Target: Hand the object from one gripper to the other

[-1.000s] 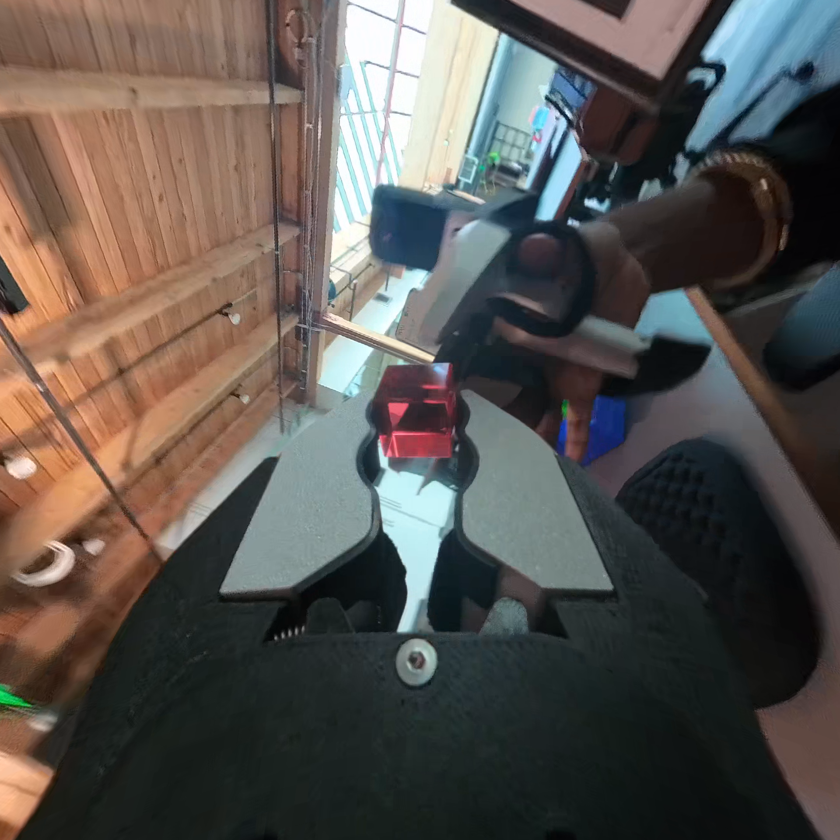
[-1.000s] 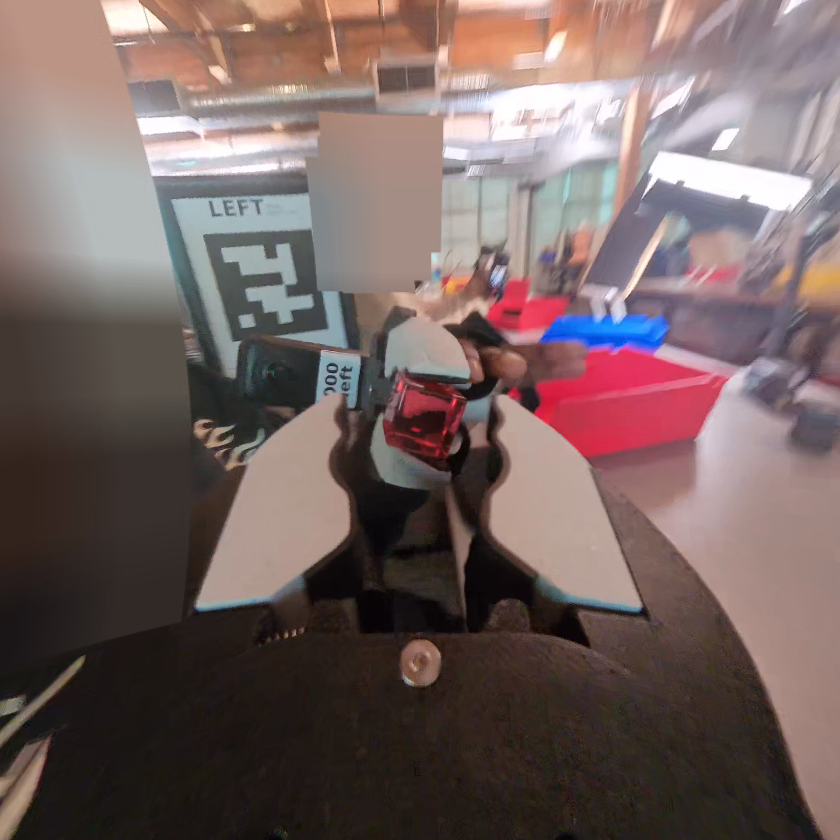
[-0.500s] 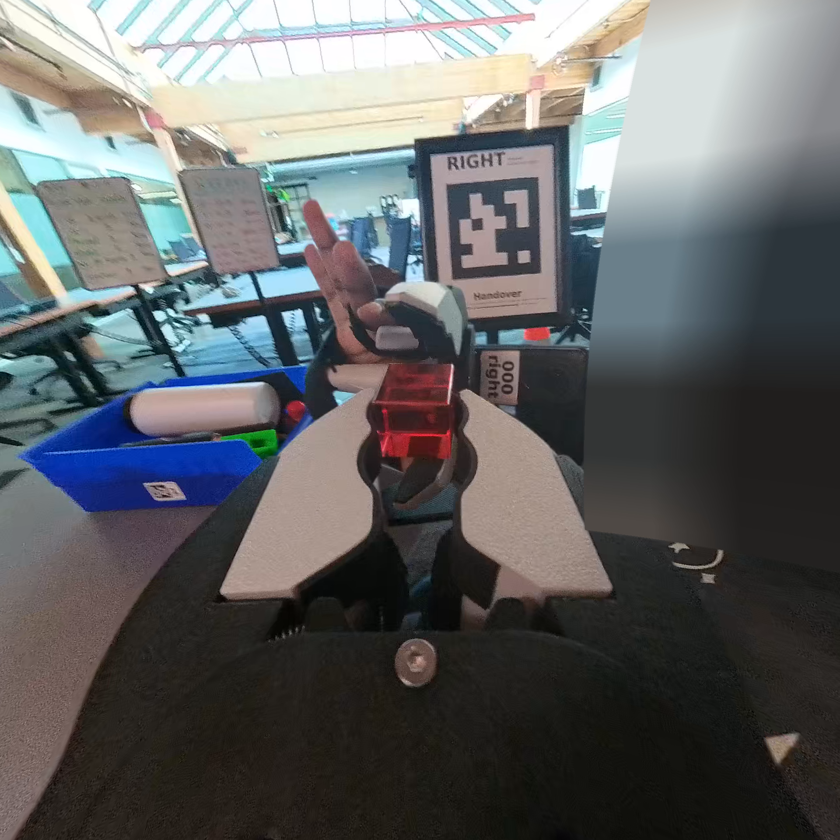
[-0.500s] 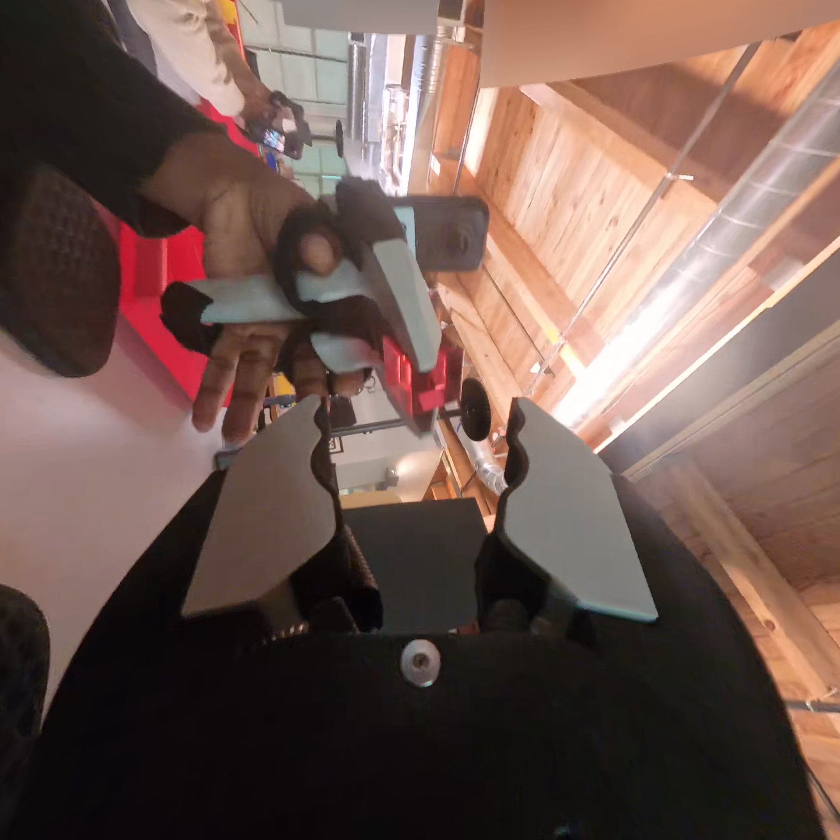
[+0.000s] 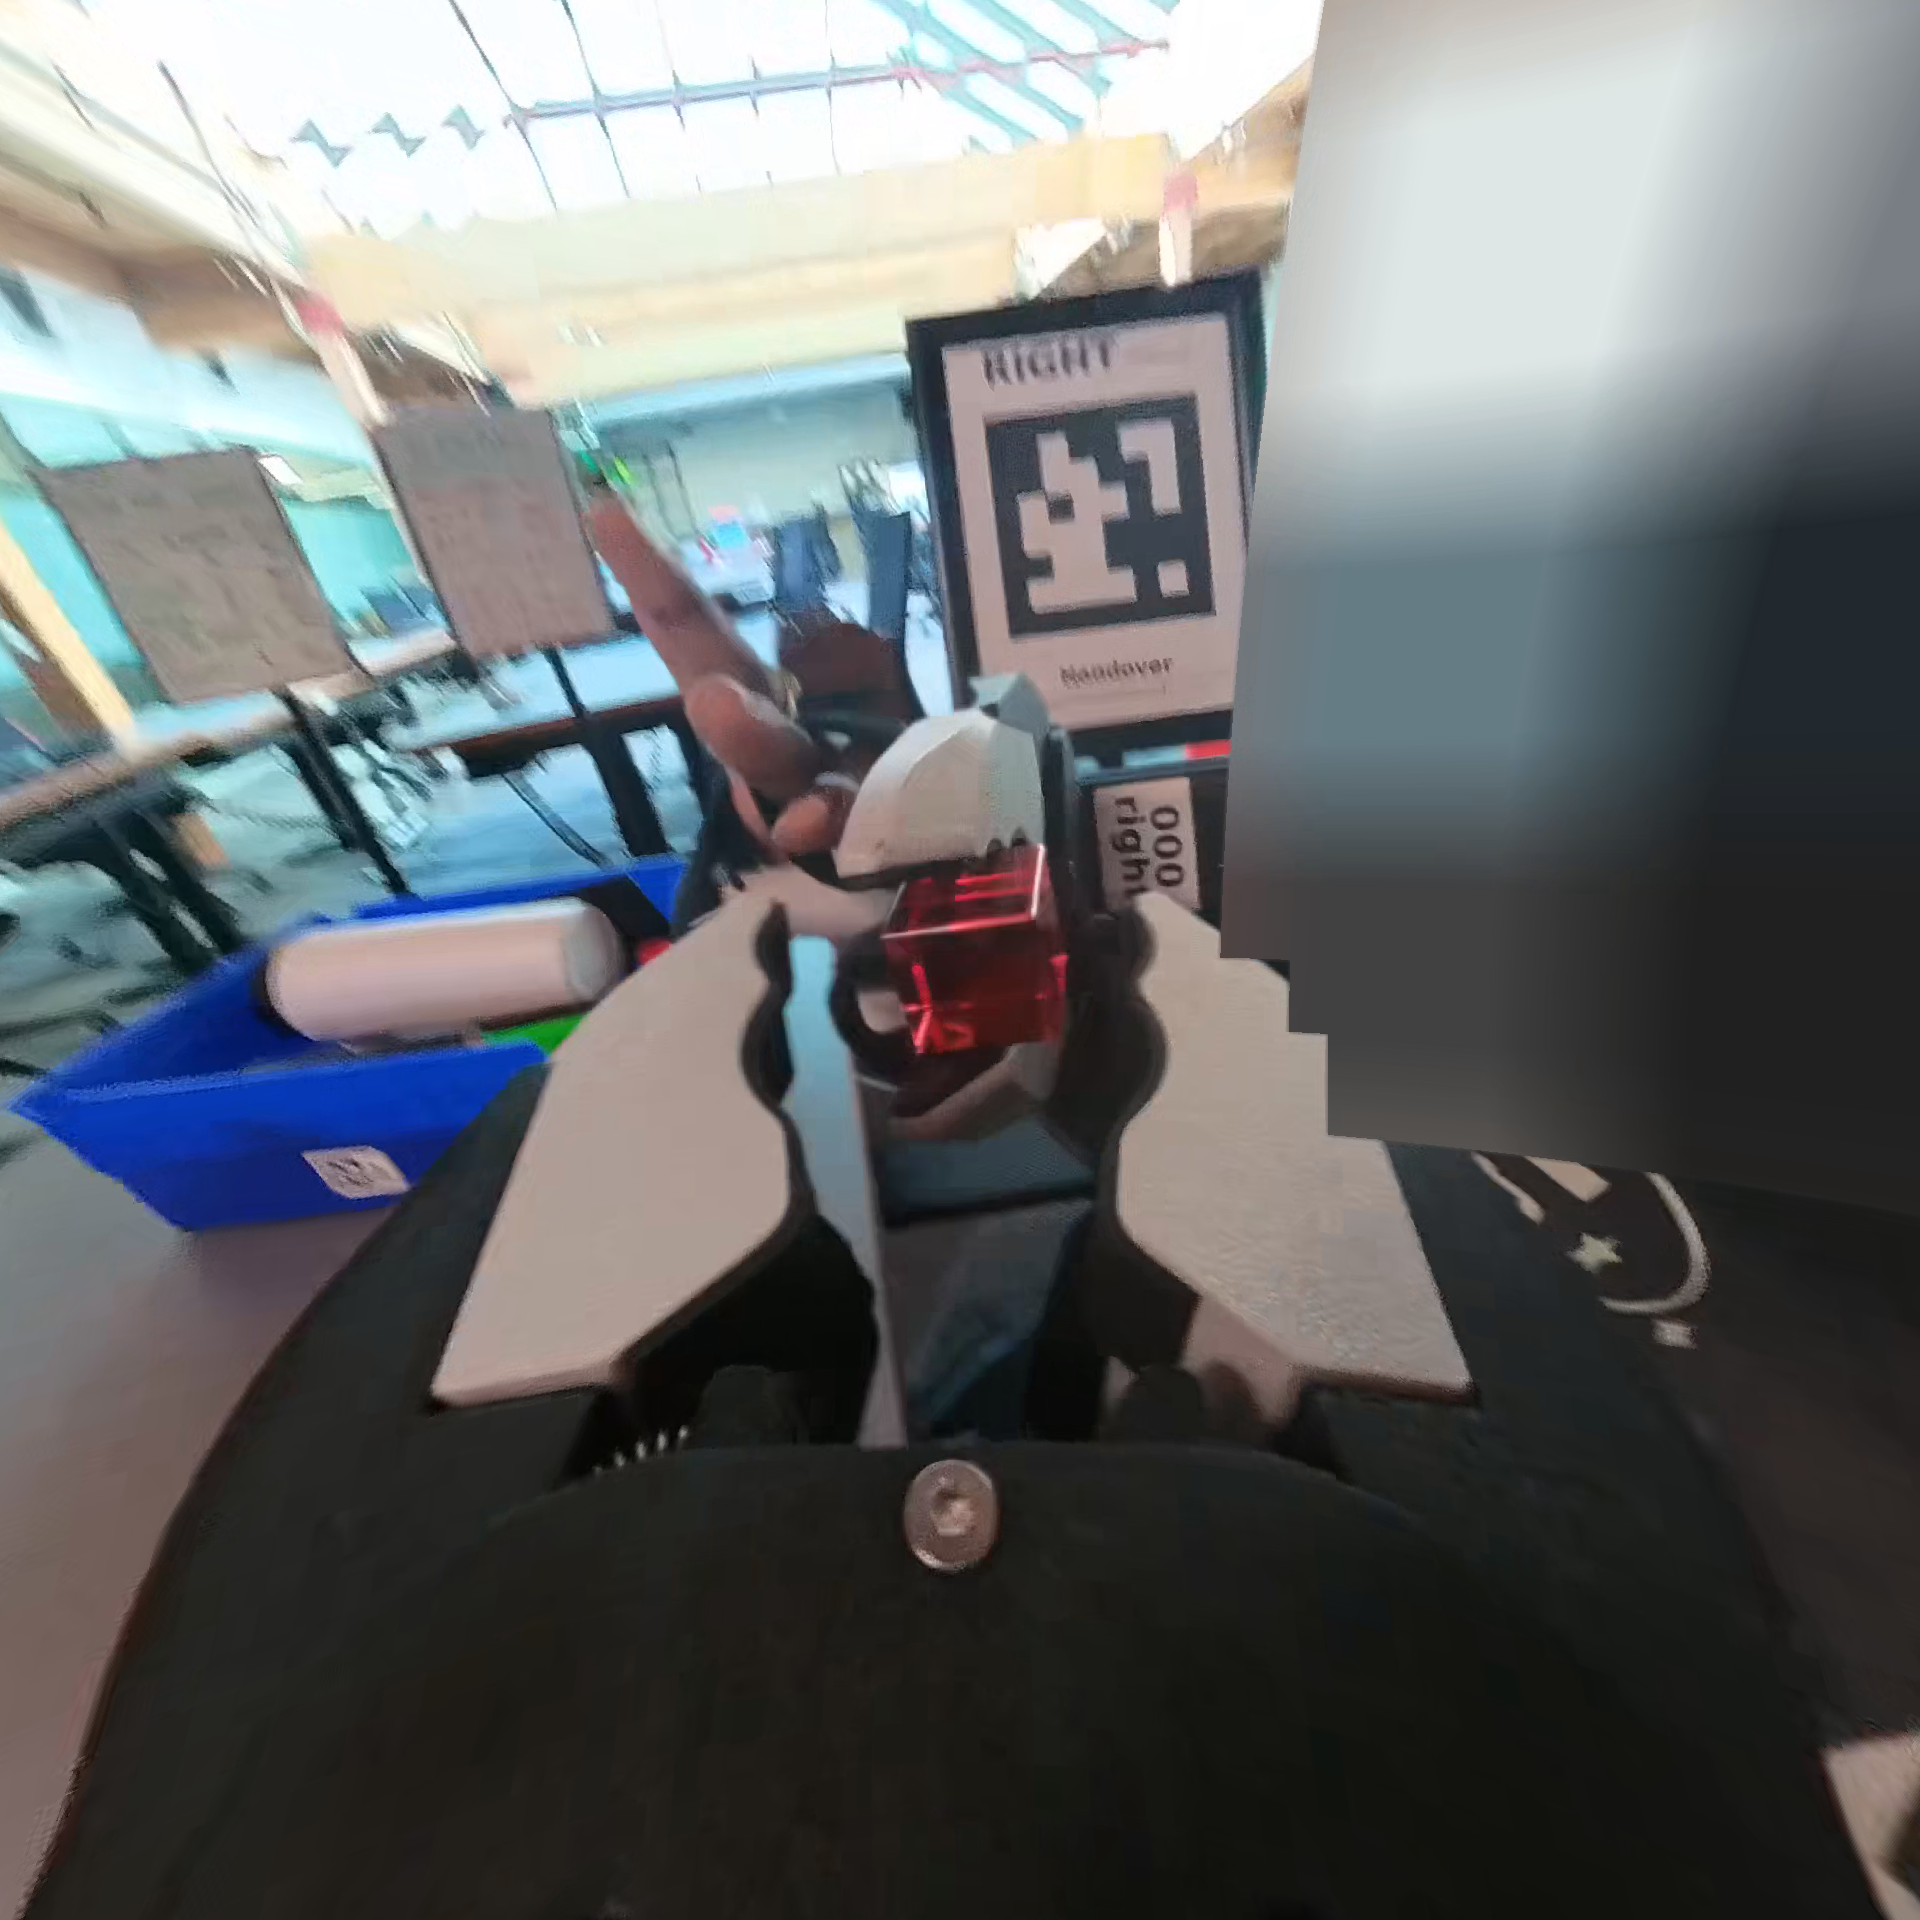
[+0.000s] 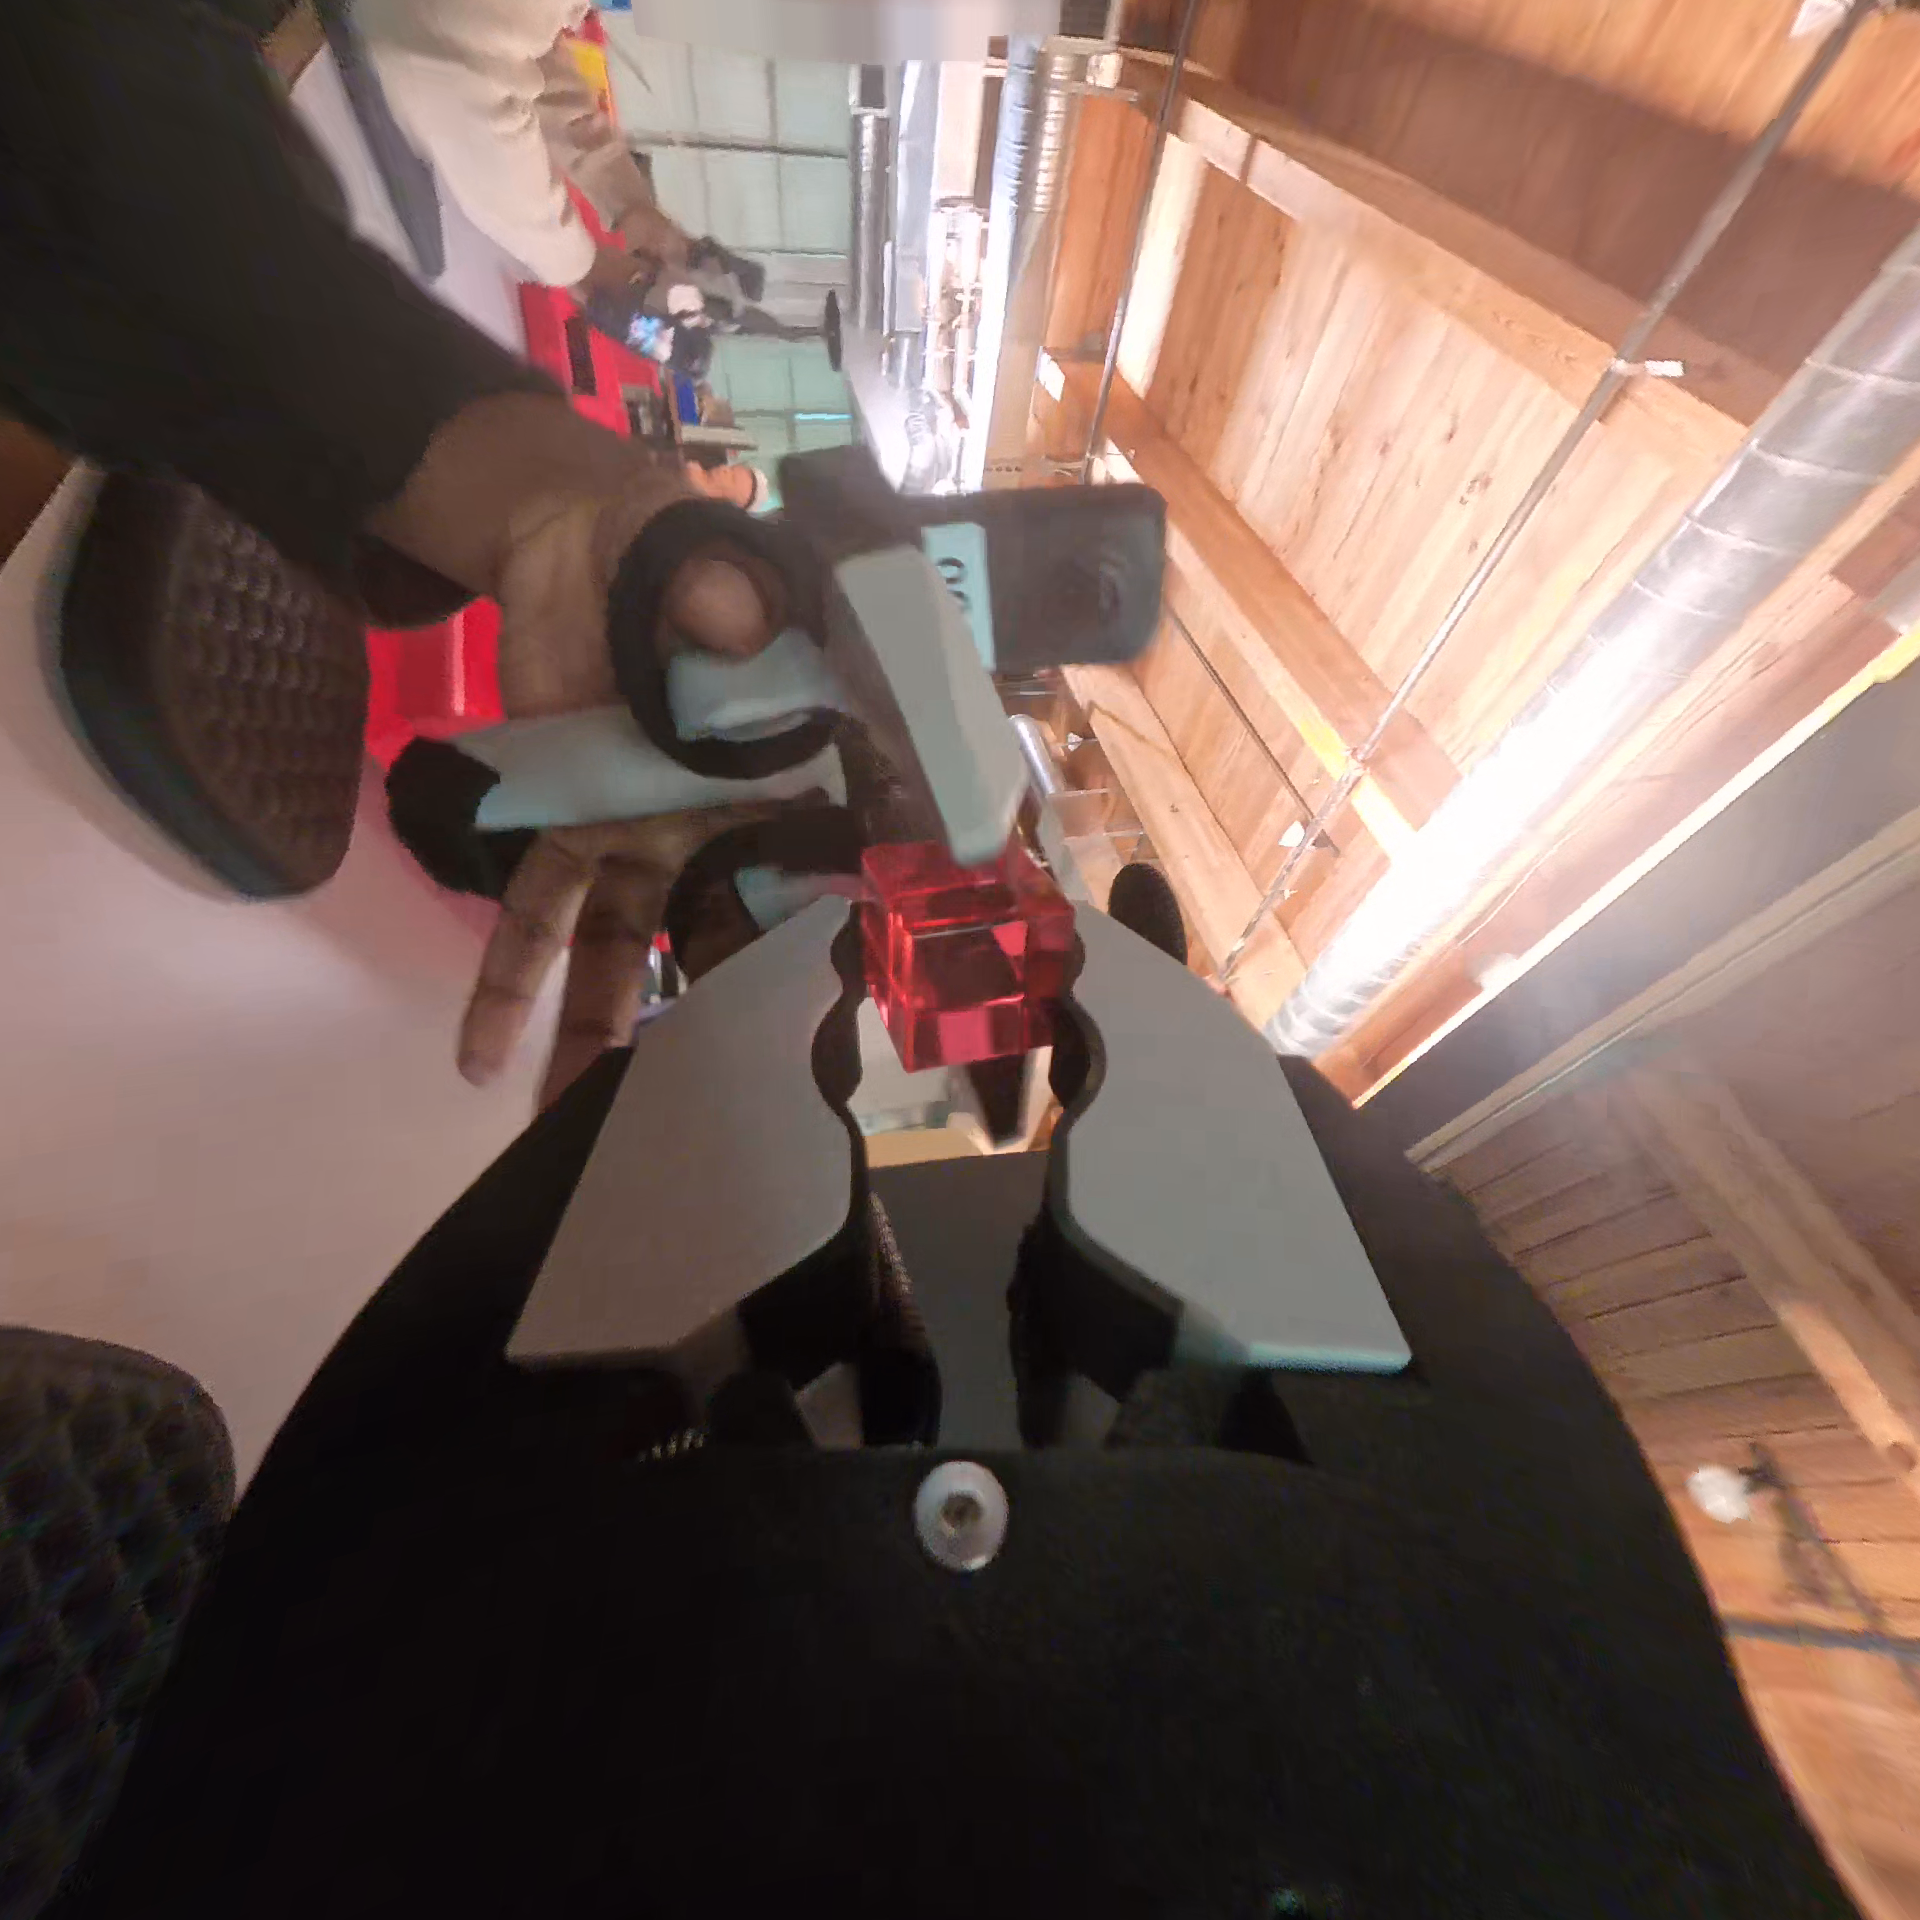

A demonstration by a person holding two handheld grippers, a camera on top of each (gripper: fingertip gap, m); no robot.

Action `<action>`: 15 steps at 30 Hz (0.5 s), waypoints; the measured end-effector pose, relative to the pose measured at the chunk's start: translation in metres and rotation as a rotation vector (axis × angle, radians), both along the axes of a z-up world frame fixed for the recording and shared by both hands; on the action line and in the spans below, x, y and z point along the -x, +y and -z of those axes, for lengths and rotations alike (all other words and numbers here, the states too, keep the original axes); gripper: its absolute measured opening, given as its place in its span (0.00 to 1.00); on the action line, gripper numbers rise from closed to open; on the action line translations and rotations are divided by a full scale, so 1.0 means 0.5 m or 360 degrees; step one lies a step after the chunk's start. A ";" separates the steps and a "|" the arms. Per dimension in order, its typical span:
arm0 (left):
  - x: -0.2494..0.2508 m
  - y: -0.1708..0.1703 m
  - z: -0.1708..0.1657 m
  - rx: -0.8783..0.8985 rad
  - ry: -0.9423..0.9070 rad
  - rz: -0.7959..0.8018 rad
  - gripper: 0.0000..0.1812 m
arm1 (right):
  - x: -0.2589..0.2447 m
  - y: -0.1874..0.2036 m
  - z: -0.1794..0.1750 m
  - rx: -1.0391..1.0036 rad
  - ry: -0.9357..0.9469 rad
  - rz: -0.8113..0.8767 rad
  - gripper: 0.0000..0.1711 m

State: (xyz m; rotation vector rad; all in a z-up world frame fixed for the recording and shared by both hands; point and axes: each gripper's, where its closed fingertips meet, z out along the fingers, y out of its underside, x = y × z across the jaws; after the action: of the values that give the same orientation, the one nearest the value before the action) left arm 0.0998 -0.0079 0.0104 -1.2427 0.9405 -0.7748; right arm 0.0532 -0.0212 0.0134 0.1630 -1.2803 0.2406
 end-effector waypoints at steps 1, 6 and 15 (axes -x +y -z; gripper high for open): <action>0.008 0.002 -0.015 -0.0122 -0.0024 -0.0059 0.39 | -0.003 0.003 -0.011 0.0104 -0.0004 -0.0030 0.19; 0.047 0.007 -0.040 -0.1017 0.0404 -0.0517 0.52 | -0.010 0.038 -0.054 0.0974 -0.0253 -0.0289 0.19; 0.064 0.064 -0.026 -0.1854 0.1224 -0.1155 0.45 | -0.002 0.016 -0.008 0.2344 -0.1324 -0.0870 0.20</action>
State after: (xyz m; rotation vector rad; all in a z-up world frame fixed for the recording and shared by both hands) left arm 0.0678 0.0239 0.0234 -0.6666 1.1428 0.8335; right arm 0.0545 -0.0133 0.0176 -0.9542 -1.5170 1.7742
